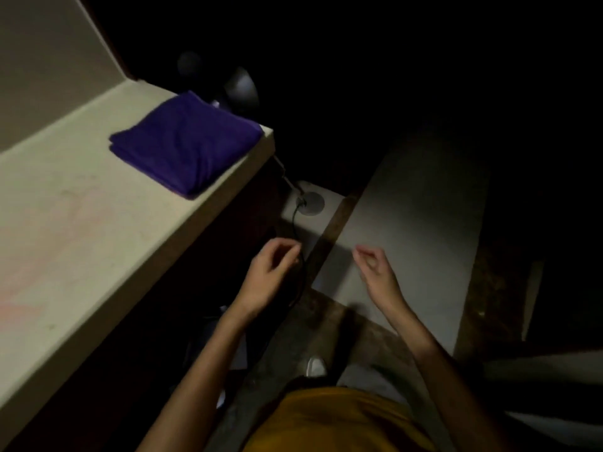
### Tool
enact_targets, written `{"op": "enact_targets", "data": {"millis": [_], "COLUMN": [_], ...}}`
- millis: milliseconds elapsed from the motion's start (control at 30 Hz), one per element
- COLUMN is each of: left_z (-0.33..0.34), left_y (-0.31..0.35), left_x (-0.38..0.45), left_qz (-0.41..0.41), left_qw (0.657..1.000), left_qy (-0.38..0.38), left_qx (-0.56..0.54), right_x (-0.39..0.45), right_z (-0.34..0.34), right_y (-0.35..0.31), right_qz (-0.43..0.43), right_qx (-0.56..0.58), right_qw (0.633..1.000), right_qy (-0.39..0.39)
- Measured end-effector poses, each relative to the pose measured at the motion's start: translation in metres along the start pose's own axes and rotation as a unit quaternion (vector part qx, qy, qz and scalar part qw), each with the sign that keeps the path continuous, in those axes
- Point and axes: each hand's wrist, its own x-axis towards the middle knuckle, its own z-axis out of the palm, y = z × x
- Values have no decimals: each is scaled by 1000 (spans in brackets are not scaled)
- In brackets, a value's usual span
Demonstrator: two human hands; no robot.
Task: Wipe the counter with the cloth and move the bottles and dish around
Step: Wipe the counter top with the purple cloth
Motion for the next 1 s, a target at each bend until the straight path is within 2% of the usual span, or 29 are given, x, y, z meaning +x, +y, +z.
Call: {"op": "enact_targets", "data": {"millis": [67,133,200,267,367,467,533,667,1000], "left_z": [-42,-87,-132,-165,-176,-156,-150,-150,-134], "left_y": [89,151,178,172,131,93,86,90,95], "left_x": [14,23,43,73,104,110,106,102,91], "left_qz": [137,203,191,90,-53,-111,-138,-166,-201], "left_qw": [986,956,917,894,880,861,853,849,824], "left_qy": [90,203,322,387,379,324,303,263,262], "left_qx": [23,55,134,206,281,376,402,426,460], "right_x": [32,56,78,100,129,148,155,165,173], "right_z": [29,62,99,137,185,208,209,204,189], "right_y": [-92,-173,-238,-284,-305,-290,-287,-292,-295], "right_qz": [-123,-247,-371,-444,-486,-496,-502,-503,-509], "right_qx": [5,-1,-34,-99,-238,-411,-442,-445,-452], "right_qw": [992,967,922,879,813,714,678,653,606], "right_qy": [-35,-66,-102,-142,-215,-275,-306,-351,-411]}}
